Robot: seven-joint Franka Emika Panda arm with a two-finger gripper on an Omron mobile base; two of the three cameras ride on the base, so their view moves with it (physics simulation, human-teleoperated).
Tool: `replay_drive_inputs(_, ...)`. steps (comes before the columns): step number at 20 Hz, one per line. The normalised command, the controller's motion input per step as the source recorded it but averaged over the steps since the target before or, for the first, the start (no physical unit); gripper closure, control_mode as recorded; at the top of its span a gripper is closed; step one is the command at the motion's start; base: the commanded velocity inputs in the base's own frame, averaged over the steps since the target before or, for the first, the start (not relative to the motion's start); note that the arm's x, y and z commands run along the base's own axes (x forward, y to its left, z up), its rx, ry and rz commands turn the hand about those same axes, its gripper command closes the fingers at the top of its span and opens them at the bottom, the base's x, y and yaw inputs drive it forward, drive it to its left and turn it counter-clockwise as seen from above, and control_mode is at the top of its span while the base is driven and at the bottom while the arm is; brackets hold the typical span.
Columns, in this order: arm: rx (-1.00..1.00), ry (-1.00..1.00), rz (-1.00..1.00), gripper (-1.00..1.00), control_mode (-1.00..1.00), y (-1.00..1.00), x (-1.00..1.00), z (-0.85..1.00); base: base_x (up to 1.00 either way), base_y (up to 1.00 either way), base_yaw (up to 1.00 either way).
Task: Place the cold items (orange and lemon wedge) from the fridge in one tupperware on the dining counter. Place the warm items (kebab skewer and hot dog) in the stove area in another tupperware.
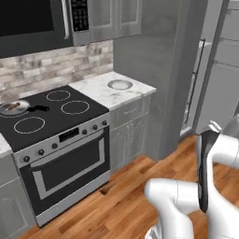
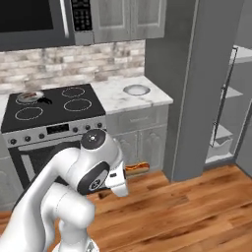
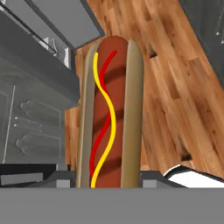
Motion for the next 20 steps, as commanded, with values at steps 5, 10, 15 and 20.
replay_drive_inputs(5,0.0,0.0,0.0,1.0,1.0,0.0,0.0,0.0,-0.98,0.43,-0.38)
replay_drive_inputs(10,0.0,0.0,0.0,1.0,1.0,0.0,0.0,0.0,-0.95,0.31,-0.35)
replay_drive_inputs(15,0.0,0.0,0.0,1.0,1.0,0.0,0.0,0.0,-0.96,0.24,-0.35)
replay_drive_inputs(20,0.0,0.0,0.0,1.0,1.0,0.0,0.0,0.0,-0.88,0.02,-0.33)
